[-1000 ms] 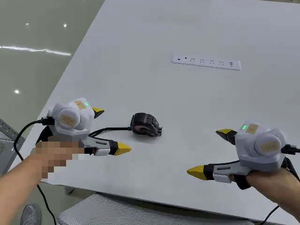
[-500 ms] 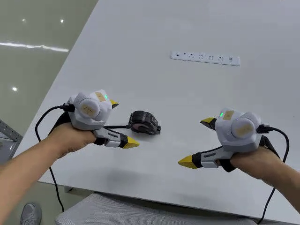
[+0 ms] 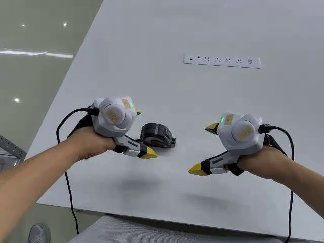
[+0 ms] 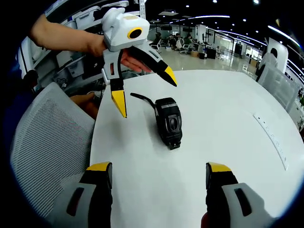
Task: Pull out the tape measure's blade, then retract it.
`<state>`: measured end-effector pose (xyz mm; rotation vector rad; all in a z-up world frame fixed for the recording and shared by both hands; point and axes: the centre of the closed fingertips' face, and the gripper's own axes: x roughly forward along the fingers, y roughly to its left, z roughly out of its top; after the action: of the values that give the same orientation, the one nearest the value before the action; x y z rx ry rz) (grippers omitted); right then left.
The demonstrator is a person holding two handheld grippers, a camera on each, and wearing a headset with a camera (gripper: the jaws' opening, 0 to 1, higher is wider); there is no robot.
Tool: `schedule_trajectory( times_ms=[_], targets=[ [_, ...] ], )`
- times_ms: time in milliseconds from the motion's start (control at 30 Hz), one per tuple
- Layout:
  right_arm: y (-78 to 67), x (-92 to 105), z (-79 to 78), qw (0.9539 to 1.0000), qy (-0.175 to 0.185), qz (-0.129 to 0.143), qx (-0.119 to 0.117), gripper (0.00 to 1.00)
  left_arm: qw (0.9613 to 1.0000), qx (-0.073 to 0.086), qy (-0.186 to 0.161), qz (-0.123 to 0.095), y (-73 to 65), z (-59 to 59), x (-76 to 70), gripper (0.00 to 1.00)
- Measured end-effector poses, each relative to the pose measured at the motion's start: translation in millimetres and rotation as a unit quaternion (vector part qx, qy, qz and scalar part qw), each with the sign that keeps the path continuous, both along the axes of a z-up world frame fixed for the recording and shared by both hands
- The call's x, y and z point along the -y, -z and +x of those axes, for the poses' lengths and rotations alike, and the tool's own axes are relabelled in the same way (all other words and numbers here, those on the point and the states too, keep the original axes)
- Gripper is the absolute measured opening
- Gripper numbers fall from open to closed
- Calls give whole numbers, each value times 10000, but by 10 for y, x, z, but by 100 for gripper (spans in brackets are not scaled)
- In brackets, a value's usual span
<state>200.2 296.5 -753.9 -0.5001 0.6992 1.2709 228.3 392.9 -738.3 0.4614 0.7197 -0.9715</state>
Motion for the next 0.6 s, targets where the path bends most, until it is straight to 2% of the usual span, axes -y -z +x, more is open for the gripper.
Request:
schedule_trajectory(
  times_ms=[367,600],
  targets=[
    [167,-207,90,9990,-408,-135,94,73,9991,-60,363,215,171,62,82,75],
    [293,-297,146,9971,-699,-201,220,68,9977,-22,554,385,261,116,77,68]
  ],
)
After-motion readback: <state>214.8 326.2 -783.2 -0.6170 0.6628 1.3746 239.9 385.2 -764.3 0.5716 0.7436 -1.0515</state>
